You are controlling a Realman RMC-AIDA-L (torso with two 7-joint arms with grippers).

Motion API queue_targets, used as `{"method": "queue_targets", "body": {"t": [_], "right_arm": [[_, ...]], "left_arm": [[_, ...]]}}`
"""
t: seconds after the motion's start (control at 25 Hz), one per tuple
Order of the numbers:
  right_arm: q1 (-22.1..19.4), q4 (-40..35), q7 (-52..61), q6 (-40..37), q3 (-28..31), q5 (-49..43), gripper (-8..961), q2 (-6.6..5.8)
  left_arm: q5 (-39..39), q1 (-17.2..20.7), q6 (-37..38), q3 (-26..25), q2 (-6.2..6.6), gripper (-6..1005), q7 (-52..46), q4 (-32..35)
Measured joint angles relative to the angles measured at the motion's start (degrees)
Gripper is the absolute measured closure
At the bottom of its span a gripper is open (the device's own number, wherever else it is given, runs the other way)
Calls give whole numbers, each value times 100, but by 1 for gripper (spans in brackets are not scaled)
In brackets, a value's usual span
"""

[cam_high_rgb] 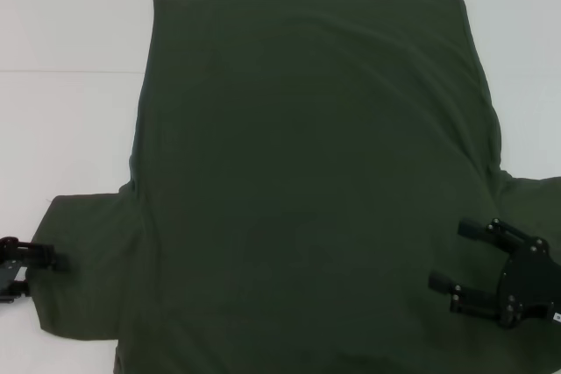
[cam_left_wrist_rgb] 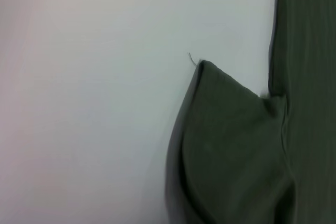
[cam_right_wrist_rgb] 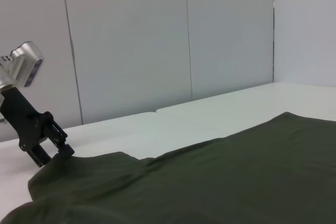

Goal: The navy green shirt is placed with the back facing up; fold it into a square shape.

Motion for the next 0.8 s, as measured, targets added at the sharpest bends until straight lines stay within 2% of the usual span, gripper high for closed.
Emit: {"method": "queue_targets", "body": {"t": [0.4,0.56,0.8], "right_arm": [[-26,-21,0,-71,17,17,21,0],[-29,-21,0,-91,17,17,21,0],[-37,-21,0,-120,17,17,21,0]], "left_arm": [[27,-8,-44,188,-8,573,-28,9],[10,7,-87,178,-13,812,-19,9],[-17,14,-87,188,-13,973,86,37]]}}
